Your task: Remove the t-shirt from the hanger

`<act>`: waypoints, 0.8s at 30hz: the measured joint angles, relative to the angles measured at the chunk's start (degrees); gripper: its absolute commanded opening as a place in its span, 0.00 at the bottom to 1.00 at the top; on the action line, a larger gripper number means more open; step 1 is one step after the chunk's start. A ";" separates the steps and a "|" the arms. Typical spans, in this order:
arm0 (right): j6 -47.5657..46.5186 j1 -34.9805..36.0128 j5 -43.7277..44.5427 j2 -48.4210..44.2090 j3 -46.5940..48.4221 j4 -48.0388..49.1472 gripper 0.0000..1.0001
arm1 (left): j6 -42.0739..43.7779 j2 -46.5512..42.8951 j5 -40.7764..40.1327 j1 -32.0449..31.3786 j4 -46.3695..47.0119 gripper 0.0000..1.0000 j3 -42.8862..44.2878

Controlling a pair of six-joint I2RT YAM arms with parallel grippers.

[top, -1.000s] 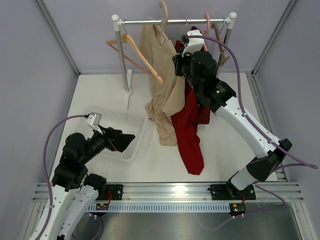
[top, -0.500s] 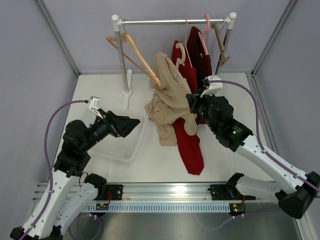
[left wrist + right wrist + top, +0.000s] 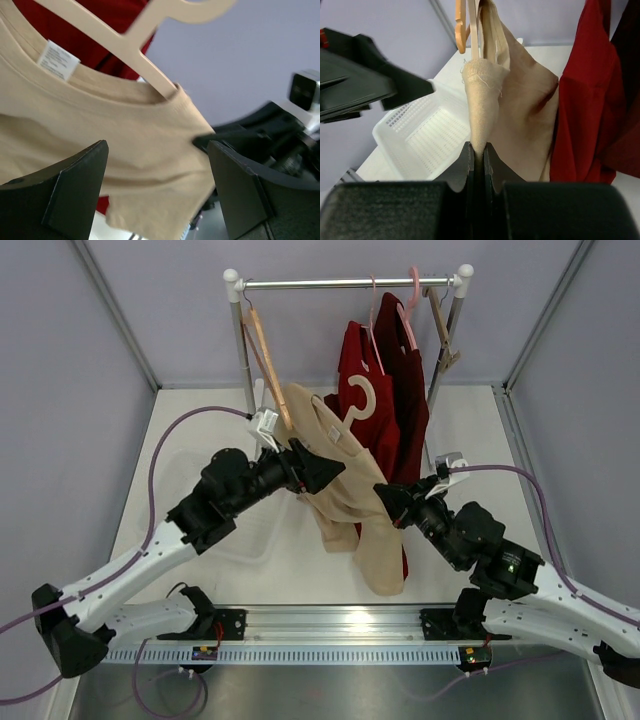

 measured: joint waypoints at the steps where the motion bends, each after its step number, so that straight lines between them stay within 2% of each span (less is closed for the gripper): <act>1: 0.17 0.83 0.48 -0.33 -0.09 -0.26 0.00 | 0.00 1.31 -0.74 -0.24 0.90 0.84 0.02; 7: 0.59 3.04 1.38 -2.08 -1.77 -1.01 0.00 | -0.96 7.32 -3.04 -1.05 5.79 0.81 0.55; 17: 1.03 4.52 1.33 -3.48 -2.51 -0.94 0.00 | -2.19 11.19 -7.15 -1.09 11.02 0.75 2.51; 23: 0.66 6.49 2.58 -3.52 -2.49 -0.90 0.00 | -3.63 14.69 -7.56 -1.51 12.92 0.58 4.07; 24: 0.44 6.93 3.13 -3.52 -2.45 -0.90 0.00 | -3.76 15.21 -7.58 -1.75 13.03 0.50 4.24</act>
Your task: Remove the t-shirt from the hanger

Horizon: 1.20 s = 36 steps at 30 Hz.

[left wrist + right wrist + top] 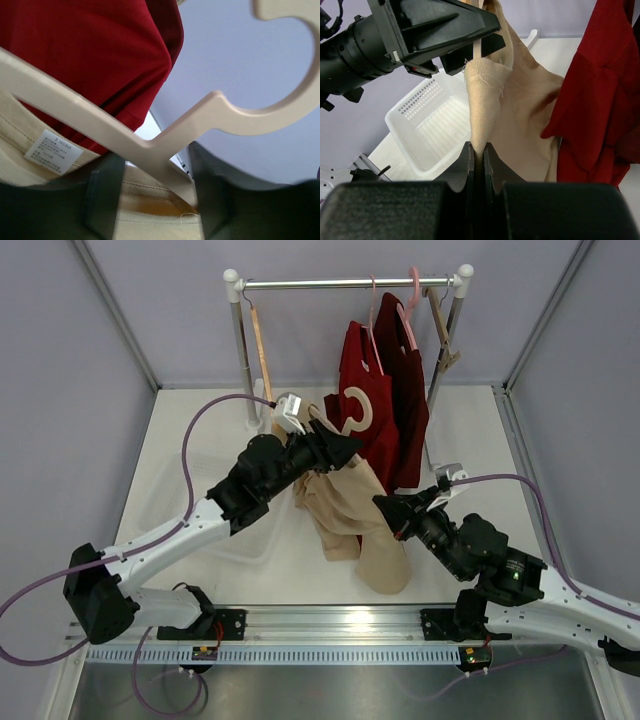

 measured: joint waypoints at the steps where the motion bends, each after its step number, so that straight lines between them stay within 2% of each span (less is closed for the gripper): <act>1: -0.33 0.55 0.87 0.00 0.09 0.00 0.00 | -0.28 0.46 -0.04 -0.17 0.07 0.44 0.26; 3: -1.31 1.49 2.54 0.04 0.39 -0.17 0.00 | -2.40 1.16 -0.24 -0.70 0.59 0.31 1.25; 4: -1.99 2.01 2.99 0.13 0.68 -0.61 0.00 | -4.02 1.29 -0.22 -1.09 1.01 0.17 2.12; 6: -3.28 2.84 3.19 0.46 1.49 -1.51 0.00 | -6.29 1.42 0.22 -2.38 2.05 0.03 4.46; 7: -4.17 3.26 2.91 0.63 2.05 -1.84 0.00 | -6.69 1.55 0.76 -3.37 2.62 0.00 6.05; 9: -5.79 3.78 2.32 0.57 4.13 -1.95 0.02 | -5.84 1.95 1.81 -5.11 3.02 0.00 9.77; 13: -9.27 4.00 -0.17 -0.50 11.15 -2.29 0.35 | -4.00 3.74 3.76 -6.40 2.62 0.00 18.34; 14: -9.77 4.04 -0.83 -0.59 13.00 -2.56 0.59 | -2.99 3.85 3.96 -6.86 2.43 0.00 19.93; 15: -10.23 4.04 -1.49 -0.33 15.23 -2.84 0.69 | -1.81 3.65 4.04 -7.43 1.92 0.00 21.03; 17: -10.73 4.04 -2.93 0.04 19.85 -3.98 0.81 | 0.50 2.69 3.80 -8.22 0.94 0.00 22.23; 18: -11.10 4.04 -5.05 0.52 22.84 -4.37 0.93 | 1.77 1.57 3.26 -8.81 -0.20 0.00 22.29; 23: -10.29 4.09 -13.11 3.63 28.11 -6.51 0.96 | 6.60 -6.56 0.42 -10.47 -6.56 0.00 22.29; 28: -8.83 4.26 -21.59 11.30 29.81 -8.13 0.95 | 11.74 -15.80 -3.82 -10.56 -10.95 0.00 23.71; 31: -8.26 6.78 -22.05 16.59 29.81 -8.63 0.94 | 15.08 -19.52 -7.08 -10.54 -12.02 0.00 25.81; 36: -10.08 15.96 -18.18 24.90 29.75 -8.44 0.90 | 17.44 -23.41 -11.54 -10.54 -11.85 0.00 24.98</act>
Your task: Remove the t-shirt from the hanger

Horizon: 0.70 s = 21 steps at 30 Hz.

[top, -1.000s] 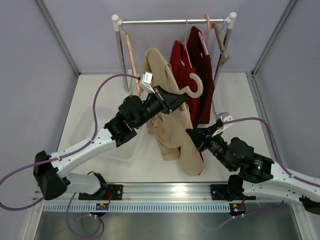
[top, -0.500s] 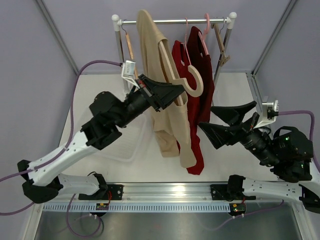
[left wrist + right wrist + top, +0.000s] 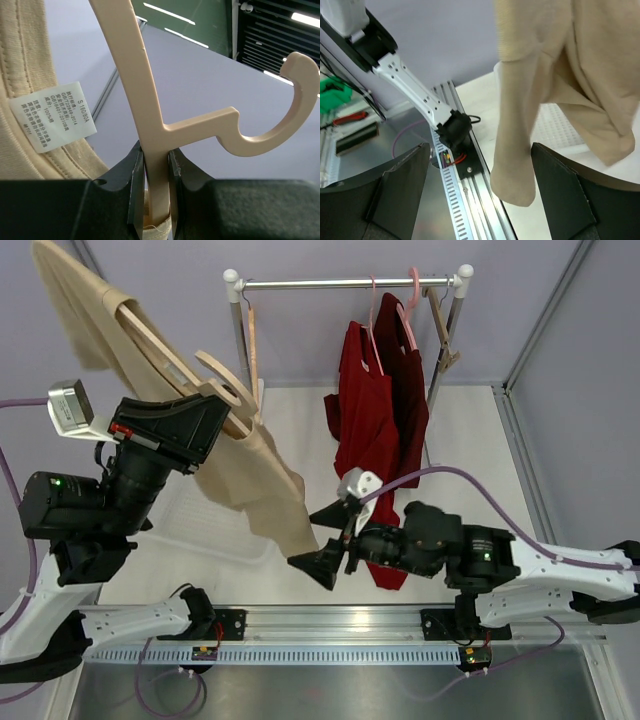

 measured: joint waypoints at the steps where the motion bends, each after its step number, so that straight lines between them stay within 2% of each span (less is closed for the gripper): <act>1: -0.66 1.38 1.38 1.40 -0.02 0.35 0.89 | 0.00 -0.76 -0.50 0.00 0.04 0.00 -1.16; 3: -1.99 2.43 3.93 3.50 -0.28 1.44 0.84 | -0.17 -2.10 -1.05 0.00 -0.31 0.00 -3.63; 8: -4.37 2.54 9.55 5.64 -2.91 7.85 0.82 | -1.84 -6.01 -1.88 0.00 -1.86 0.00 -10.45; 9: -4.74 2.54 10.58 5.81 -3.37 9.38 0.72 | -2.27 -7.02 -2.01 0.00 -2.27 0.00 -11.58; 10: -5.22 2.54 12.00 5.95 -3.69 11.32 0.57 | -2.60 -7.78 -2.12 0.00 -2.51 0.00 -12.39; 11: -6.01 2.54 12.81 6.05 -4.13 12.52 0.42 | -2.86 -8.31 -2.21 0.00 -2.82 0.00 -12.90; 12: -6.34 2.54 13.60 6.05 -4.59 14.16 0.23 | -3.13 -9.03 -2.23 0.00 -3.21 0.00 -13.14; 15: -6.21 2.56 14.45 6.03 -5.62 17.66 0.00 | -3.08 -10.01 -2.73 0.00 -3.65 0.00 -12.92; 19: -5.95 2.91 14.62 5.64 -6.34 19.87 0.00 | -2.60 -6.67 -2.45 0.00 -7.50 0.00 -7.85; 21: -5.95 2.89 15.15 4.50 -6.56 21.00 0.00 | -2.16 -2.27 -1.07 0.00 -10.40 0.00 -2.08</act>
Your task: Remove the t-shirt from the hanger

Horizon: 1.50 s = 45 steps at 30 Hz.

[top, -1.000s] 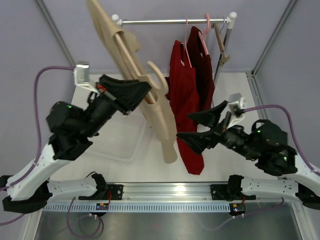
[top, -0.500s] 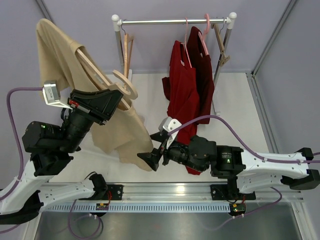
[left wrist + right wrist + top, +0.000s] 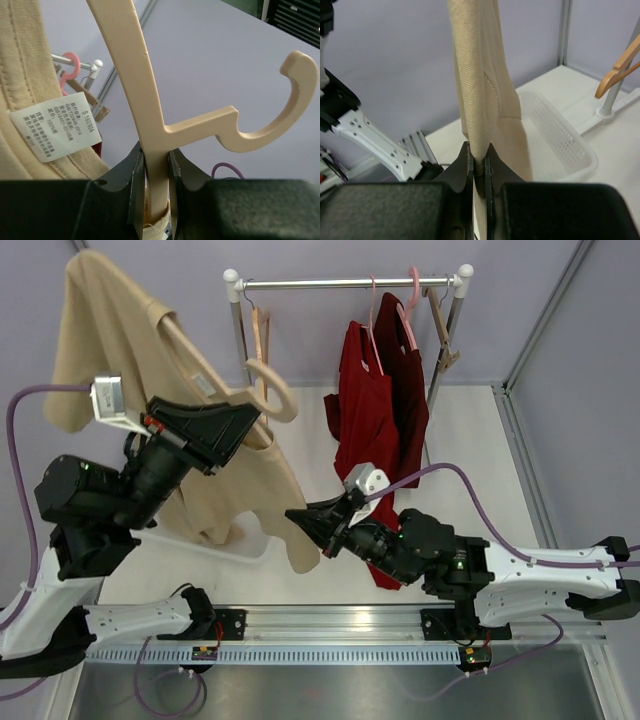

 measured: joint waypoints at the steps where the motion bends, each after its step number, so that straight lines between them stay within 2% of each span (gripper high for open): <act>1: -0.24 0.00 0.35 -0.74 0.11 0.74 0.00 | 0.13 2.97 1.20 0.00 -0.96 0.00 3.52; 5: -4.87 0.00 2.64 -3.45 4.07 1.25 0.00 | 0.20 15.58 6.93 0.00 -2.43 0.00 20.06; 6: -6.75 0.00 3.10 -3.98 5.90 0.79 0.04 | 0.11 18.38 8.33 0.00 -2.60 0.00 24.28; 7: -8.15 0.00 3.65 -4.13 7.63 0.52 0.13 | -0.04 21.33 9.60 0.00 -2.36 0.00 28.63; 8: -9.73 0.00 4.17 -4.28 9.86 -0.11 0.40 | -0.28 23.67 10.69 0.00 -1.66 0.00 31.91; 9: -10.58 0.02 4.50 -4.44 11.91 -1.07 0.51 | -0.81 25.83 11.74 0.00 -0.96 0.00 35.28; 10: -11.21 0.00 4.96 -4.55 13.99 -2.01 0.60 | -1.44 27.47 12.70 0.00 -0.50 0.00 37.94; 12: -12.00 -0.04 5.40 -5.97 16.85 -3.80 0.70 | -2.89 30.03 14.16 0.00 0.50 0.00 41.97; 17: -9.11 -0.04 5.44 -12.81 15.04 -9.22 0.69 | -5.35 33.29 16.50 0.00 2.82 0.00 46.14; 26: -0.68 -0.04 5.20 -19.28 9.11 -19.89 0.71 | -7.26 35.69 18.60 0.00 4.92 0.00 44.37; 30: 0.72 -0.04 5.29 -17.75 9.05 -22.36 0.64 | -8.39 34.73 19.34 0.00 8.63 0.00 38.16; 31: 0.81 -0.04 5.42 -17.31 8.81 -22.49 0.58 | -8.72 34.67 19.54 0.00 9.25 0.00 36.94; 32: 0.87 -0.04 5.49 -16.98 8.26 -22.43 0.33 | -8.98 34.69 19.74 0.00 9.51 0.00 36.06; 33: 0.42 -0.02 5.55 -16.87 7.67 -22.51 0.20 | -9.14 34.69 19.87 0.00 9.57 0.00 35.10; 34: 0.59 -0.02 5.75 -16.81 7.04 -22.36 0.10 | -9.27 34.67 19.98 0.00 9.66 0.00 34.34; 36: 0.74 -0.02 6.60 -16.74 5.38 -21.68 0.00 | -9.49 34.62 20.02 0.00 10.05 0.00 33.14; 45: 4.20 -0.04 10.58 -17.88 -7.78 -14.80 0.00 | -8.02 33.48 20.24 0.00 7.65 0.00 33.46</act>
